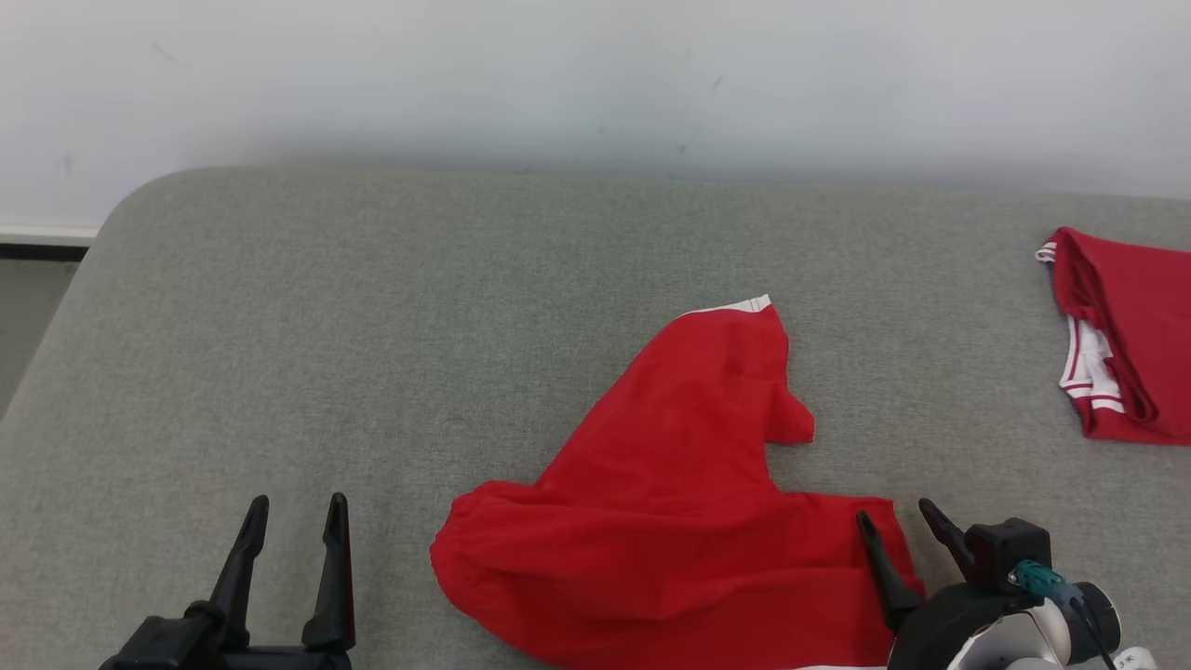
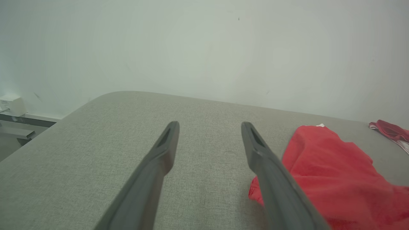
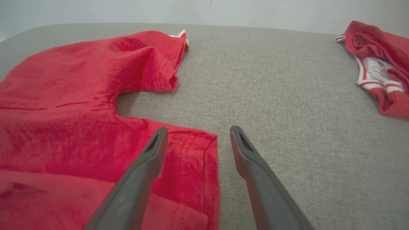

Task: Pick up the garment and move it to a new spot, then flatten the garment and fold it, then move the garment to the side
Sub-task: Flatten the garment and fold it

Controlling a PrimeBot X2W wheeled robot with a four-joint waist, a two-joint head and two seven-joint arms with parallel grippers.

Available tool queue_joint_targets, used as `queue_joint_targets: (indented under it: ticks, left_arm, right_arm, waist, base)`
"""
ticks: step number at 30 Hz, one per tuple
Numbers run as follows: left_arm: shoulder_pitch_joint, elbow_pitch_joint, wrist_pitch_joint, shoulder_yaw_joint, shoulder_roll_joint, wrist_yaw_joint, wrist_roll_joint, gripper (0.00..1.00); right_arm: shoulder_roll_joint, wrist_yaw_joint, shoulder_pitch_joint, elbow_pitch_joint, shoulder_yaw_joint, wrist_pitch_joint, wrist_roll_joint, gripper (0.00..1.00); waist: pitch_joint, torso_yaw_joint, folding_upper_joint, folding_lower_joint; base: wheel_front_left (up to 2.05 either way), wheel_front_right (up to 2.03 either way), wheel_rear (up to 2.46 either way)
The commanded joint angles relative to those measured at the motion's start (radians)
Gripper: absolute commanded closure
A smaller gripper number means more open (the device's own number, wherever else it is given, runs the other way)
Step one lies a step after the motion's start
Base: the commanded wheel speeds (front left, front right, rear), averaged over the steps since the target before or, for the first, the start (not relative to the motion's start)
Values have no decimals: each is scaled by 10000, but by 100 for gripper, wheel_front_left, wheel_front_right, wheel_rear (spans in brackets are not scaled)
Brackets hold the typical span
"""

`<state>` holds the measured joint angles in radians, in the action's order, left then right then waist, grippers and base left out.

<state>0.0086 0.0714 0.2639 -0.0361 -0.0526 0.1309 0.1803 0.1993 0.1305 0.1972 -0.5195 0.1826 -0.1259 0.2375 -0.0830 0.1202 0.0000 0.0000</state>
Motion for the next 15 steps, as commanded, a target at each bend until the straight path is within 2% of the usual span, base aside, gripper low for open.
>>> queue_joint_targets:
  ticks: [1,2,3,4,5,6,15]
  left_arm:
    - [-124,58,0,35,9,-16,71,0]
    - [-153,72,0,35,10,-16,93,0]
    - [-174,89,1,31,11,-16,116,0]
    - [-174,89,1,31,11,-16,116,0]
    - [-194,110,1,30,13,-16,147,0]
    - [-218,127,0,19,15,-16,167,0]
    - [-426,290,0,128,21,-16,279,0]
  right_arm:
    - [72,-1,207,-331,43,132,92,0]
    - [54,-1,275,-463,77,167,111,0]
    - [42,-1,335,-618,123,246,160,17]
    - [42,-1,335,-618,123,246,160,17]
    - [41,-1,390,-771,171,337,198,62]
    - [50,-1,464,-864,208,345,214,100]
    - [350,-1,1550,-1191,-136,-427,303,100]
  waist:
    - [-210,223,0,0]
    - [-240,252,0,0]
    - [-270,276,0,0]
    - [-270,276,0,0]
    - [-298,288,0,0]
    - [-321,291,0,0]
    - [-474,168,0,0]
  base:
    - [0,0,0]
    - [0,0,0]
    - [0,0,0]
    - [0,0,0]
    - [0,0,0]
    - [0,0,0]
    - [0,0,0]
